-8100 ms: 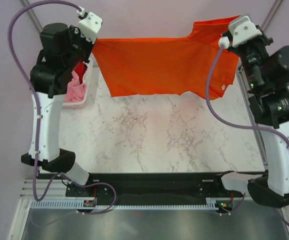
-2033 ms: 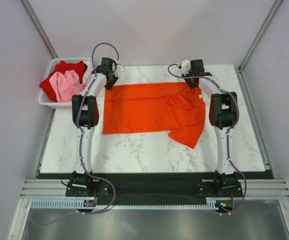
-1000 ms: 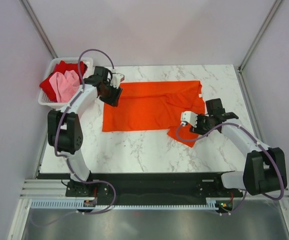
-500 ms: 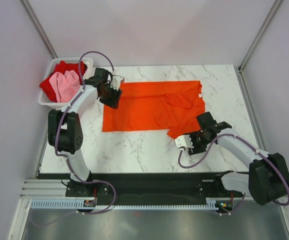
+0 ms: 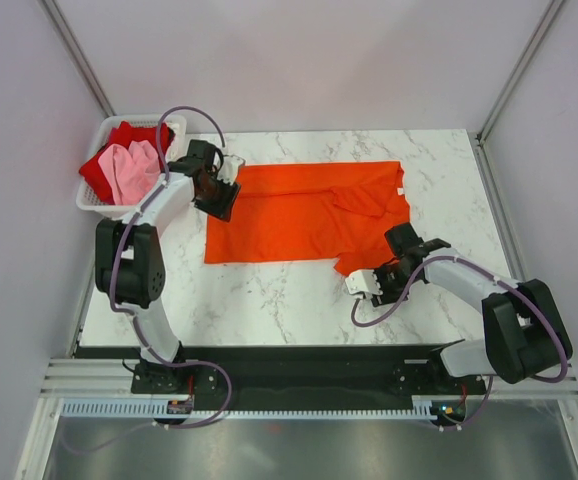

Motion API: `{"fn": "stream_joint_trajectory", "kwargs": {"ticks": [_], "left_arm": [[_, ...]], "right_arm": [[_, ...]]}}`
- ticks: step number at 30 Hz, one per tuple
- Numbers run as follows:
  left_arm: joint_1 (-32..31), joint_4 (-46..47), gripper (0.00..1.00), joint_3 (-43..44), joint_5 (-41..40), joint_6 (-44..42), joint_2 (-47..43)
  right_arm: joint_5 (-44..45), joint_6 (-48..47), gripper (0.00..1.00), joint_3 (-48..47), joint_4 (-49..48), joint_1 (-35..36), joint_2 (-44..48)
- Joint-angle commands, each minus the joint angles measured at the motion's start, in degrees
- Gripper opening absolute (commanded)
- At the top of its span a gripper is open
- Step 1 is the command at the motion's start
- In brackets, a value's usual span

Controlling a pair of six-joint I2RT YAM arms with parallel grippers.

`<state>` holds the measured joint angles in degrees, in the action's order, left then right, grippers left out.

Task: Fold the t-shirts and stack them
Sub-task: Fold the tshirt

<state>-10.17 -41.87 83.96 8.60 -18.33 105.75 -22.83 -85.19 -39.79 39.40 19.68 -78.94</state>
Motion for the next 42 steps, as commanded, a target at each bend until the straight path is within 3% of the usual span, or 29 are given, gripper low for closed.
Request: {"fn": "stream_joint_trajectory", "kwargs": {"ticks": [1, 5, 9, 14, 22, 33, 42], "left_arm": [[0.51, -0.14, 0.53, -0.99, -0.61, -2.32, -3.45], [3.04, -2.16, 0.53, -6.77, 3.34, -2.94, -6.78], [4.90, -2.61, 0.50, -16.01, 6.51, -5.40, -10.48], [4.99, -2.17, 0.50, -20.86, 10.56, -5.41, -9.00], [4.99, -0.06, 0.49, -17.52, 9.07, -4.88, -3.54], [6.75, 0.03, 0.45, -18.57, 5.99, -7.07, -8.46], [7.27, -0.14, 0.45, -16.29, 6.69, -6.28, -4.69]], "right_arm": [[1.03, -1.47, 0.51, 0.24, -1.95, 0.09, -1.22], [2.17, -0.59, 0.37, 1.20, -1.87, 0.09, 0.09], [2.61, 0.98, 0.13, 1.73, -2.13, 0.18, 1.15], [3.05, 4.06, 0.01, 0.94, -2.66, 0.36, 0.63], [4.11, 4.15, 0.00, -1.87, -2.40, 0.62, -1.31], [4.46, 6.70, 0.00, -2.13, -2.75, 1.32, -2.01], [5.16, 7.40, 0.00, -3.45, -2.92, 2.20, -3.85]]}}
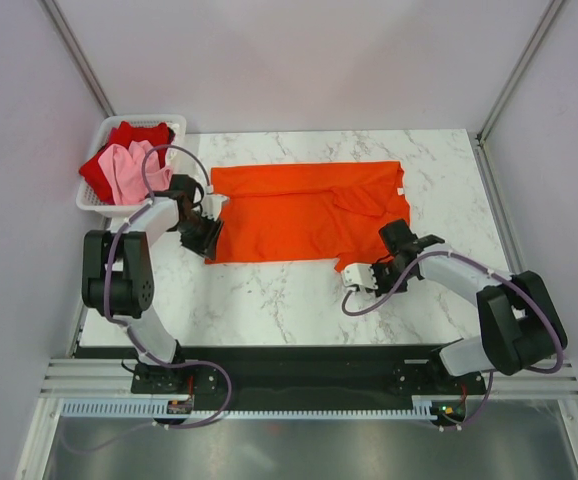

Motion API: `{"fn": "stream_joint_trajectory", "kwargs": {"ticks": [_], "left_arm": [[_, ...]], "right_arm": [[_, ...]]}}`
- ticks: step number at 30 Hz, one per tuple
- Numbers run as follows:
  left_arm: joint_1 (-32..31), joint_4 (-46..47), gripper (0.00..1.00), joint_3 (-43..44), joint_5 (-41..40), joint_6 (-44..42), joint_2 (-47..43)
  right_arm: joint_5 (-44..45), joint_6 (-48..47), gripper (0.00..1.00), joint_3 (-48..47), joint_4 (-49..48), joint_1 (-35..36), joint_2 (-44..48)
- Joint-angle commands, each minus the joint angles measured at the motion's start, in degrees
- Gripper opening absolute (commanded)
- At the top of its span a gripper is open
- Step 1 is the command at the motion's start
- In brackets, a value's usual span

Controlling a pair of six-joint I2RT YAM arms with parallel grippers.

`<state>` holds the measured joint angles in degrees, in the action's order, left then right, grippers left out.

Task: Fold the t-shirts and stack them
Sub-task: Fold the tshirt

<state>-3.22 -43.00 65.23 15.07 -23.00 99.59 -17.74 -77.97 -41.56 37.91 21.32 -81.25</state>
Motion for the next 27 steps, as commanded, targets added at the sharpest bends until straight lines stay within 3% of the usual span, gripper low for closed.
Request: {"fn": "stream_joint_trajectory", "kwargs": {"ticks": [1, 22, 24, 27], "left_arm": [[0.32, 0.99, 0.45, 2.36, 0.14, -1.52, 1.92], [0.24, 0.90, 0.39, -0.28, -4.17, -3.27, 5.35], [0.24, 0.82, 0.31, -0.11, -3.91, -3.01, 5.70], [0.24, 0.82, 0.02, 0.33, -3.12, -2.75, 5.88]], "right_arm": [[0.07, 0.19, 0.00, -1.77, -1.35, 0.56, -1.89], [0.42, 3.27, 0.00, -1.51, -3.19, 1.00, -2.42], [0.42, 3.88, 0.00, -1.42, -3.54, 1.00, -2.42], [0.68, 5.37, 0.00, -1.50, -4.16, 1.09, -2.24]]}}
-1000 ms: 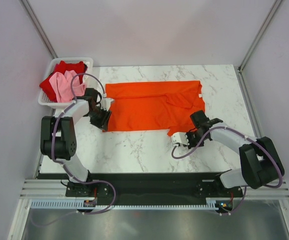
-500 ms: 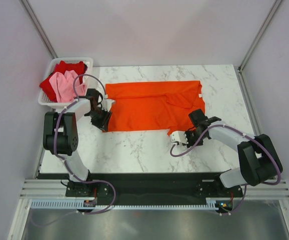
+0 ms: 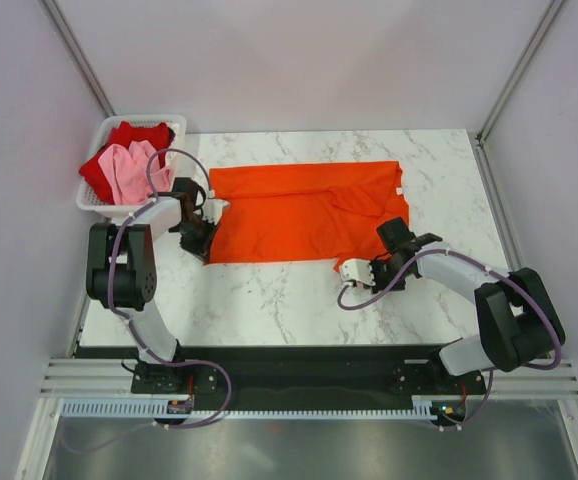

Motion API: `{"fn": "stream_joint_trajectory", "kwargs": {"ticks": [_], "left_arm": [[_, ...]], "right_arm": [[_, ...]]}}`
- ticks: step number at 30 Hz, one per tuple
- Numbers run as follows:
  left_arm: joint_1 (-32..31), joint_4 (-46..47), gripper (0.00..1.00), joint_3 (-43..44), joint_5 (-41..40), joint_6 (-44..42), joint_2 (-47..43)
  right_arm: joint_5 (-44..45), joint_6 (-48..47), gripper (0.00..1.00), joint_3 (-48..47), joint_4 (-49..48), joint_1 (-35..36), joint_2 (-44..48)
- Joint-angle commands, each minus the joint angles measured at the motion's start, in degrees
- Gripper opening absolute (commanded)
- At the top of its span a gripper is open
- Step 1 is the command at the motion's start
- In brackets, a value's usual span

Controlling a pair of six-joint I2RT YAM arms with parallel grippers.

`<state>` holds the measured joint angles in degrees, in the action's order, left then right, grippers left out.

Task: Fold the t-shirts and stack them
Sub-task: Fold the tshirt

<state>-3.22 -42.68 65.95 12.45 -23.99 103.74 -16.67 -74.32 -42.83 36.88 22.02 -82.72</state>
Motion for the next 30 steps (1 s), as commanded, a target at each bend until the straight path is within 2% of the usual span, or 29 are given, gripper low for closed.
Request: {"fn": "stream_joint_trajectory", "kwargs": {"ticks": [1, 6, 11, 16, 20, 24, 30], "left_arm": [[0.24, 0.40, 0.02, -0.21, -0.41, -1.59, 1.55], [0.24, 0.05, 0.02, 0.66, -0.06, -1.41, -1.25], [0.15, -3.11, 0.02, 7.34, 0.65, -0.89, -2.23], [-0.29, -5.13, 0.02, 15.25, 1.17, -1.24, -1.01], [-0.73, -6.45, 0.02, 21.31, 1.09, -1.85, 1.97], [-0.73, -8.03, 0.02, 27.81, 0.74, -2.90, 5.32], [-0.82, -10.23, 0.02, 35.63, 0.74, -3.43, 10.94]], "right_arm": [[-0.12, 2.25, 0.00, -0.32, -3.48, 0.30, -0.60], [0.85, 11.19, 0.00, -3.40, -4.89, -0.31, 3.34], [2.25, 19.73, 0.00, -9.71, -5.59, -0.57, 7.83], [4.44, 23.08, 0.00, -14.38, -6.03, -1.28, 9.15], [5.68, 25.88, 0.00, -18.94, -9.36, -3.64, 7.05], [6.38, 28.97, 0.00, -25.36, -11.83, -7.77, 1.08], [7.79, 29.06, 0.00, -33.37, -16.13, -9.28, -6.82]]}}
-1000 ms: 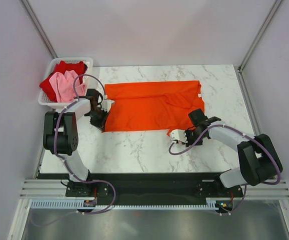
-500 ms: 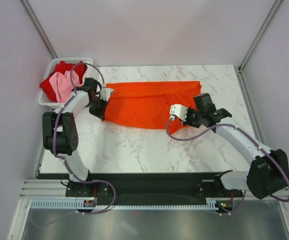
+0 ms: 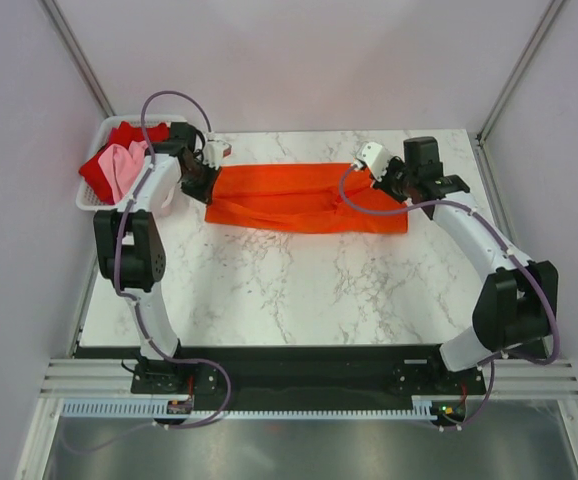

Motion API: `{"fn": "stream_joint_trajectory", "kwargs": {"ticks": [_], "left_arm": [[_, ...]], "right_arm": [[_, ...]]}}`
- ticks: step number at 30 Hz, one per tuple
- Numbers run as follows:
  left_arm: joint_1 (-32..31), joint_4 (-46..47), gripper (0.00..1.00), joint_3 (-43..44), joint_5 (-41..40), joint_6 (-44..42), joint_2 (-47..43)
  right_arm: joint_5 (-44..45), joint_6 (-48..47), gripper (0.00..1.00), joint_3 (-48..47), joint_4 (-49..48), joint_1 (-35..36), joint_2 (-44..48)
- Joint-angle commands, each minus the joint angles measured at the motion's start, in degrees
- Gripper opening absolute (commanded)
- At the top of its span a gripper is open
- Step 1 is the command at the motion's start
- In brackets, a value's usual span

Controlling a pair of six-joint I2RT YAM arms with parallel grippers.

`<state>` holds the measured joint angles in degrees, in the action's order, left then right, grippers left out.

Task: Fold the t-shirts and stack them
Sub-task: Fold the tshirt

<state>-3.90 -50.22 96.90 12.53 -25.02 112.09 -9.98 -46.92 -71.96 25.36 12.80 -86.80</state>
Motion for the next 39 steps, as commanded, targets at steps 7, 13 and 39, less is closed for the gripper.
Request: {"fn": "stream_joint_trajectory", "kwargs": {"ticks": [7, 13, 39], "left_arm": [[-0.14, -2.96, 0.02, 8.30, -0.84, -2.58, 6.38], [-0.05, -3.40, 0.02, 11.02, -2.16, -2.85, 8.49], [-3.65, -1.81, 0.31, 11.83, -2.60, 1.12, 8.74]], "right_arm": [[2.16, 1.39, 0.00, -11.09, -6.82, -0.49, -10.66], [2.77, 1.21, 0.00, -15.57, -7.87, -0.67, -16.11], [4.63, 20.43, 0.54, -18.13, -7.90, -0.23, -21.90]]}}
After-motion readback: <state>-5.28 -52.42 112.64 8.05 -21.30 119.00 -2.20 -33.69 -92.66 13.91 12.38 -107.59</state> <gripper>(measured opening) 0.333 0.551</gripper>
